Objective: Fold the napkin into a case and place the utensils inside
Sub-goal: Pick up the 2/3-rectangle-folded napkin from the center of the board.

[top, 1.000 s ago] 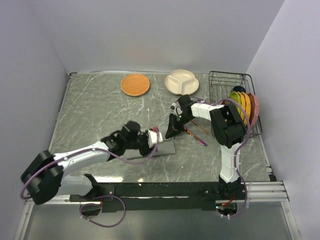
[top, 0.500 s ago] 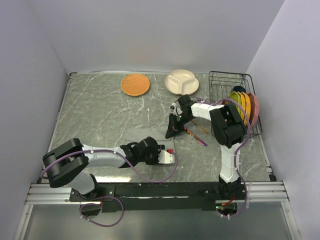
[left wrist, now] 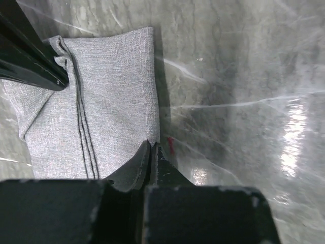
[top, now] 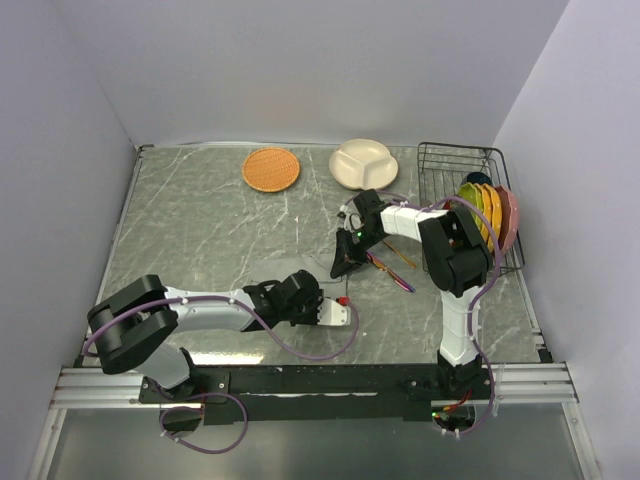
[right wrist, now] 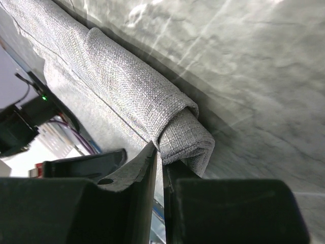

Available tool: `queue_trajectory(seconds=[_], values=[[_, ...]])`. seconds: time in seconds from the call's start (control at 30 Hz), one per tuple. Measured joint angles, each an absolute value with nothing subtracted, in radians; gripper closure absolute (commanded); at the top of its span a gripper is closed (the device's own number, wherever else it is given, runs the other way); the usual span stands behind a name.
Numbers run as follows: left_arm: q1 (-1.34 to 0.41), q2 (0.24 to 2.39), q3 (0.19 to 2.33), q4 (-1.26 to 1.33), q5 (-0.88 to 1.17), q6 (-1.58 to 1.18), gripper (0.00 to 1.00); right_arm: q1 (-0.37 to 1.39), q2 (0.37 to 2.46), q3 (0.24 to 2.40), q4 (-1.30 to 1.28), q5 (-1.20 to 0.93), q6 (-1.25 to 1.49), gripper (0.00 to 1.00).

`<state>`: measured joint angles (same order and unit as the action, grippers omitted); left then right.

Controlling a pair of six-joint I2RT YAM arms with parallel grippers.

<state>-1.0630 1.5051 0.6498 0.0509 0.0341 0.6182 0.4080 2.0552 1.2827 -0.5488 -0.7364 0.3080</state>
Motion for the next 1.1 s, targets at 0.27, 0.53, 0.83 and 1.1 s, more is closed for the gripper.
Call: queue_trajectory(seconds=[0.27, 0.53, 0.83, 1.1], values=[[-1.013, 1.502, 0.693, -0.037, 0.083, 0.565, 0.73, 0.416, 2.049, 1.283, -0.553, -0.723, 0.279, 0.83], [-1.011, 1.535, 0.715, -0.058, 0.110, 0.583, 0.61, 0.419, 2.050, 1.296, -0.569, -0.709, 0.263, 0.83], [-1.009, 1.621, 0.803, -0.094, 0.119, 0.600, 0.99, 0.422, 2.050, 1.306, -0.586, -0.696, 0.240, 0.83], [-0.943, 1.608, 0.848, -0.221, 0.245, 0.621, 0.99, 0.429, 2.046, 1.309, -0.592, -0.693, 0.191, 0.82]])
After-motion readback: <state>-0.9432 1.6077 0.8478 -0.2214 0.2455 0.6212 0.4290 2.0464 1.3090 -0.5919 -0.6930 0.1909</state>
